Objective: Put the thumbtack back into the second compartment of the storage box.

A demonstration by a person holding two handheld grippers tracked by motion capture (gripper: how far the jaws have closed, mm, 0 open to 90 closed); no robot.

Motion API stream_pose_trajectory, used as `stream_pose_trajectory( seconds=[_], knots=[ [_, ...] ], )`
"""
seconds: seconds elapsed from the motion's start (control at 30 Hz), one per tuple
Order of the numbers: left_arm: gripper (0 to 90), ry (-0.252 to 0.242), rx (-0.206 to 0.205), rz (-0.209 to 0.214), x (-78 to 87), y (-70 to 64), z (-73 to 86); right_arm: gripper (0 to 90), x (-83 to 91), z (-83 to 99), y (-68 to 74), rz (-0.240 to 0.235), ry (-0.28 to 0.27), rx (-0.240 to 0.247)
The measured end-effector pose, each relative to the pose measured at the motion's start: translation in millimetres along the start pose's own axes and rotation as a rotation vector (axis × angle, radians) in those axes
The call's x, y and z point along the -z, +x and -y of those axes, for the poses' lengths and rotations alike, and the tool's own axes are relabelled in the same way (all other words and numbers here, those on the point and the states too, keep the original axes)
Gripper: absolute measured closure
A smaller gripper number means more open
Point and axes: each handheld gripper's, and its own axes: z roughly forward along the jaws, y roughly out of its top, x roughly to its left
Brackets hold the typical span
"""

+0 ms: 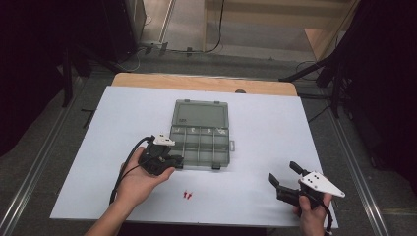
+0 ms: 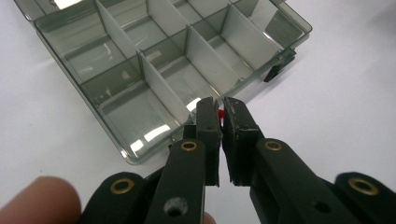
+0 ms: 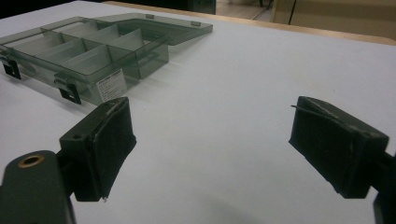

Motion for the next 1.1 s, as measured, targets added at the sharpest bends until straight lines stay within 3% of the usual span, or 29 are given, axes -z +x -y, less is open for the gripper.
stream_pose_trajectory(
  seconds=[1.1],
  knots=[
    [85.6, -0.018, 0.004, 0.000, -23.8, 15.6, -26.2, 13.9, -0.8, 0.6, 0.8, -0.010, 0.000, 0.009]
  ],
)
